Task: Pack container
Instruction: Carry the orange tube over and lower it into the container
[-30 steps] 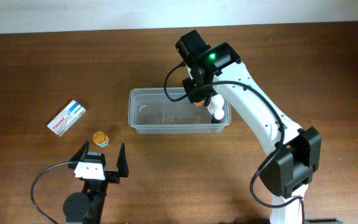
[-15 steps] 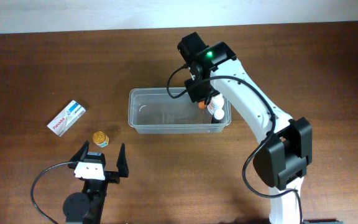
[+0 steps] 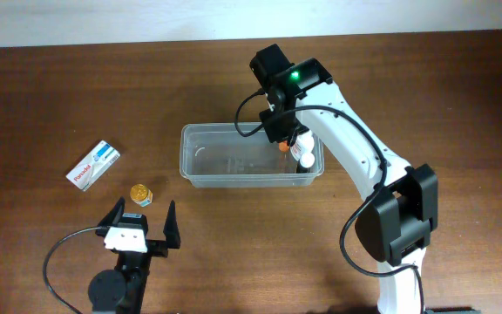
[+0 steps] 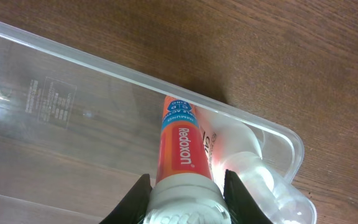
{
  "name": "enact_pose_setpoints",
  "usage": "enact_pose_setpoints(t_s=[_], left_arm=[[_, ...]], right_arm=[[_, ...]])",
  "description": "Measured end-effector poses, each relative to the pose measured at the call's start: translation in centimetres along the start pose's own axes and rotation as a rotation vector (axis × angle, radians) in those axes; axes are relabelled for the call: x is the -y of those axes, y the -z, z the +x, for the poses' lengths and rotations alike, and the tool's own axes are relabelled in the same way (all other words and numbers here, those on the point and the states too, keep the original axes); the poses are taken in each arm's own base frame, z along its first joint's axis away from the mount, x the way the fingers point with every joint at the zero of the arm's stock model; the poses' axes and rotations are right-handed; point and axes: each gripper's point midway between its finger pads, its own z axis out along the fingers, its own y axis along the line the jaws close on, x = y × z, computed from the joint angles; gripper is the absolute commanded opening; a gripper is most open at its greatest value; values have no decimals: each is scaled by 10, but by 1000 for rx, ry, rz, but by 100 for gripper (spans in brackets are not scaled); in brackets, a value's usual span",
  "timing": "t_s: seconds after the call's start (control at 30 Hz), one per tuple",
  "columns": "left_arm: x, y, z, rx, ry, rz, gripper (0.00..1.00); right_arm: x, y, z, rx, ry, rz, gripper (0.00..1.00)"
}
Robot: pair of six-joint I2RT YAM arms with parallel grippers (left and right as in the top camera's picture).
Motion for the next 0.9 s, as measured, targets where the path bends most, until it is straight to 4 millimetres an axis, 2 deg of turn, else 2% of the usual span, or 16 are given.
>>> enact_pose_setpoints(t_s=[0.4,0.53,0.6,0.63,0.73,0.9], left_arm=[[0,0,0,0,0,0,99],[0,0,0,0,0,0,99],[0,0,0,0,0,0,99],[0,0,0,0,0,0,99],[0,0,0,0,0,0,99],[0,0,0,0,0,0,99]], right_arm=[[-1,0,0,0,-1,-3,27],[-1,-10,5,-16,1,-2,32],[-1,-14,8,-27,2,-1,41],[-1,-15,9,-33,2,0,52],[-2,-17,10,-35,-2,-3,72],[-3,-18,7,-22,-4,-9,78]])
